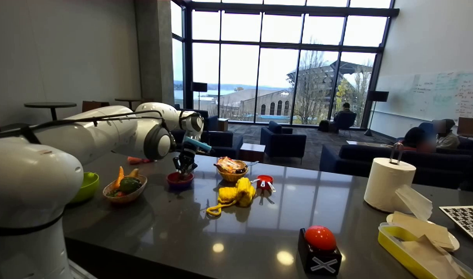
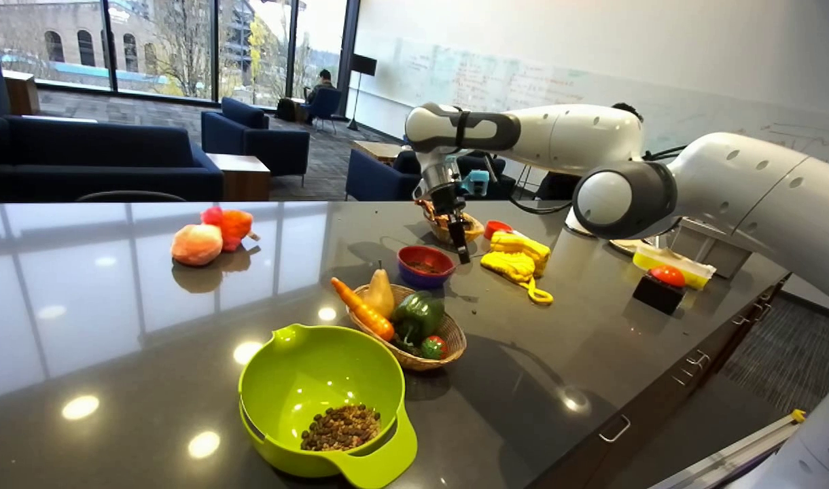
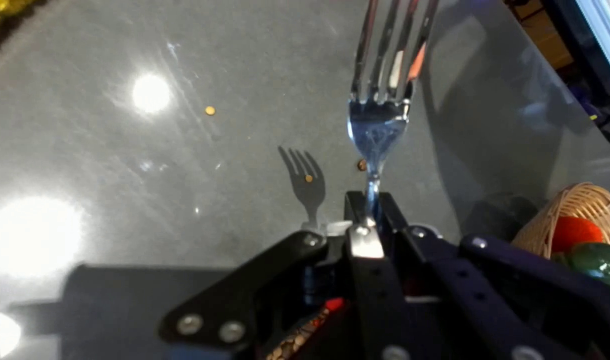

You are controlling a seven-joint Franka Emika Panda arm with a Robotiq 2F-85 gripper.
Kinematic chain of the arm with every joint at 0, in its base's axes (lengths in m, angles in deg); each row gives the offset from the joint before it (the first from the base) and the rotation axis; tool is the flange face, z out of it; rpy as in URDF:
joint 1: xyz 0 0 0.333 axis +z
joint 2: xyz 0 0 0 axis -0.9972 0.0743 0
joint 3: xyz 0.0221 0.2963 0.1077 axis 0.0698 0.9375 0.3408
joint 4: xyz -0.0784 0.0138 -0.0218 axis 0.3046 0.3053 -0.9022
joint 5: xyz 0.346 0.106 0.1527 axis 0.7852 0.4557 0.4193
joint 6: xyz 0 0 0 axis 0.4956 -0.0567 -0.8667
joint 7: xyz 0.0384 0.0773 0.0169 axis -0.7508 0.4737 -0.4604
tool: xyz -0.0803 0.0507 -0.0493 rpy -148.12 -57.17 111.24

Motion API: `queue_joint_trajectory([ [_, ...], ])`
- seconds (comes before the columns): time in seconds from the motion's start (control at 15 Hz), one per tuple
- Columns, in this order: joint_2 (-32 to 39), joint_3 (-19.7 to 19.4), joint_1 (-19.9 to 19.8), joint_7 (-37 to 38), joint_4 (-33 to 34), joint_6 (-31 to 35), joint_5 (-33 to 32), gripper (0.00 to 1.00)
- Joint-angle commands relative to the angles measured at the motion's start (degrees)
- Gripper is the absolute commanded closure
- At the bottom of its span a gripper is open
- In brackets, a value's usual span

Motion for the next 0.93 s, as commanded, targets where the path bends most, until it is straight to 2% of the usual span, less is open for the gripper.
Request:
queue_joint_trajectory([
  [0.0,-0.37,-1.22,1.26,-5.44,0.08,-1.14,-3.01,0.98],
  [0.6,-0.60,-2.27,3.31,-10.77,0.04,0.18,-8.11,0.98],
  [0.87,-1.39,-3.19,4.94,-6.91,-1.28,4.22,-6.83,0.98],
])
